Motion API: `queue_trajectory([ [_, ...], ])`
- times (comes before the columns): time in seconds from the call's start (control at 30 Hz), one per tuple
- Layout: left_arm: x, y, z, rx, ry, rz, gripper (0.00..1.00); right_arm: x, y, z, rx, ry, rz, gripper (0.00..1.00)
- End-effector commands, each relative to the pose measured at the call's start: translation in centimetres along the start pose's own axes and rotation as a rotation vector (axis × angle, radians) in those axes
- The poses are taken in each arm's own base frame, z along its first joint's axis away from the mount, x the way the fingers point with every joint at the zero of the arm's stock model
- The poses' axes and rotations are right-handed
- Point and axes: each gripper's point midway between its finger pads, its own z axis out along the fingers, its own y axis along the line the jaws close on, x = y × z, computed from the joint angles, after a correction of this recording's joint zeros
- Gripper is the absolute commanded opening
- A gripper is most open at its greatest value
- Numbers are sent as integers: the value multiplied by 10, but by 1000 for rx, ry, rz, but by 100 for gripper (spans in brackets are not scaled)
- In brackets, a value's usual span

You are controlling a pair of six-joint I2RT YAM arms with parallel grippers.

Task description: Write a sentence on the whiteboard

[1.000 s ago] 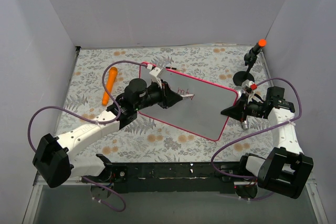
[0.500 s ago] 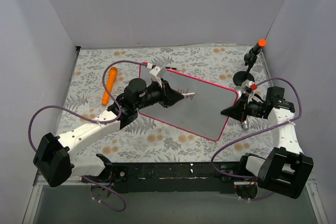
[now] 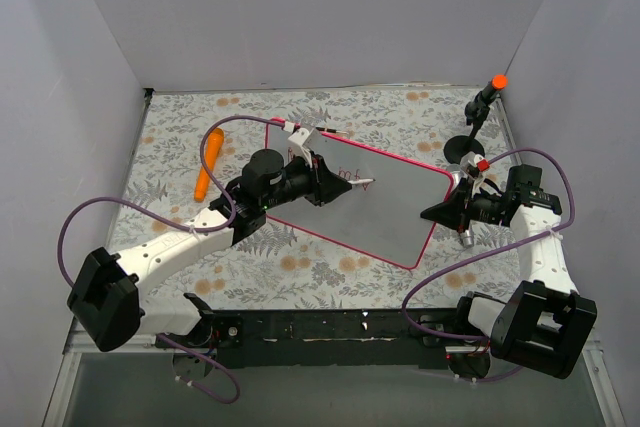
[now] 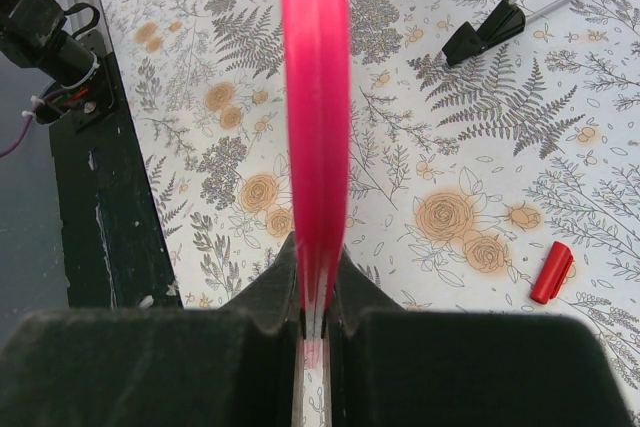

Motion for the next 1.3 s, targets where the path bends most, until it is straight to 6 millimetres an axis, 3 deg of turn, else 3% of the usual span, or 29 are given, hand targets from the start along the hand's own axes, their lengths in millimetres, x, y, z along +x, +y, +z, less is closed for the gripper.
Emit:
queue_trajectory([
  [0.0, -1, 4, -6, -14, -14, 19, 0, 8, -15, -3, 58, 70, -110, 1],
  [0.27, -8, -2, -15, -10, -32, 27, 0, 8, -15, -3, 58, 70, -110, 1],
  [0.9, 3, 6, -2, -18, 6, 12, 0, 7, -15, -3, 59, 69, -113, 1],
  [1.27, -1, 1, 2, 6, 0, 10, 0, 8, -16, -3, 59, 71, -110, 1],
])
